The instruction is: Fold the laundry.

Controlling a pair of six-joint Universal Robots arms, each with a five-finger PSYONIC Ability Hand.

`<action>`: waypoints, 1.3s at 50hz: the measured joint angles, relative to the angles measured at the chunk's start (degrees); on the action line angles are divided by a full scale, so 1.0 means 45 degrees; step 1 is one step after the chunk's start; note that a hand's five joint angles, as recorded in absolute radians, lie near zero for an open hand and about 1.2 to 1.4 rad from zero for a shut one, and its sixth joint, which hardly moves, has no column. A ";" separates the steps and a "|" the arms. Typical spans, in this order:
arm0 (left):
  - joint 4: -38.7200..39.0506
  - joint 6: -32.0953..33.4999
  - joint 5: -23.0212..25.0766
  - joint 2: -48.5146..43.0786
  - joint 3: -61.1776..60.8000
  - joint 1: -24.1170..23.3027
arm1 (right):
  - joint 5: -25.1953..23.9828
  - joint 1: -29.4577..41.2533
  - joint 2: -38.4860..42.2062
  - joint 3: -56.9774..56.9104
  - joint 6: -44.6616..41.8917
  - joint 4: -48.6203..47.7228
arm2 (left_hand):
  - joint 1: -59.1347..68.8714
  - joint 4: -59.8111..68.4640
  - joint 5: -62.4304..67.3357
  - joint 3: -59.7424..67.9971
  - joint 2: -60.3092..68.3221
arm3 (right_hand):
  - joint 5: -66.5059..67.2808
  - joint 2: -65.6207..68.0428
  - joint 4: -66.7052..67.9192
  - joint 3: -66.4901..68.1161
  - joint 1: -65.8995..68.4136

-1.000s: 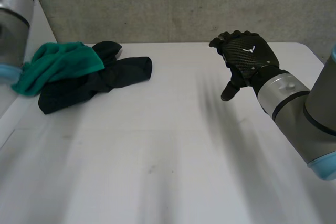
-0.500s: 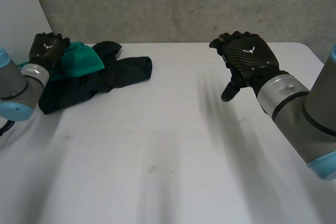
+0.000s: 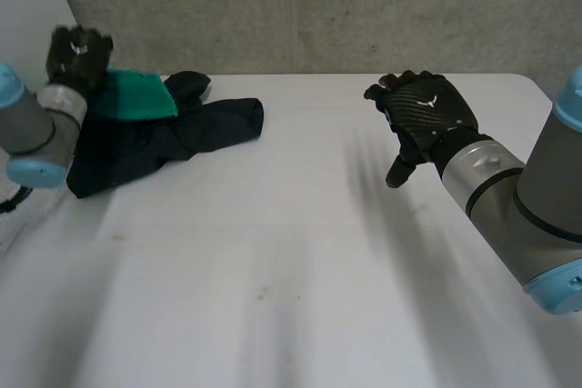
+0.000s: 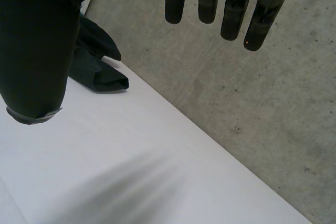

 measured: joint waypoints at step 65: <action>-0.1529 -0.4196 -0.0123 0.5850 -0.6196 -0.5763 | 0.0339 -0.1522 -0.0755 -0.0744 -0.1560 0.1932 | -1.1193 -1.1888 -1.1403 -1.1704 -1.1756 | 0.0000 0.0005 0.0000 0.0000 0.0000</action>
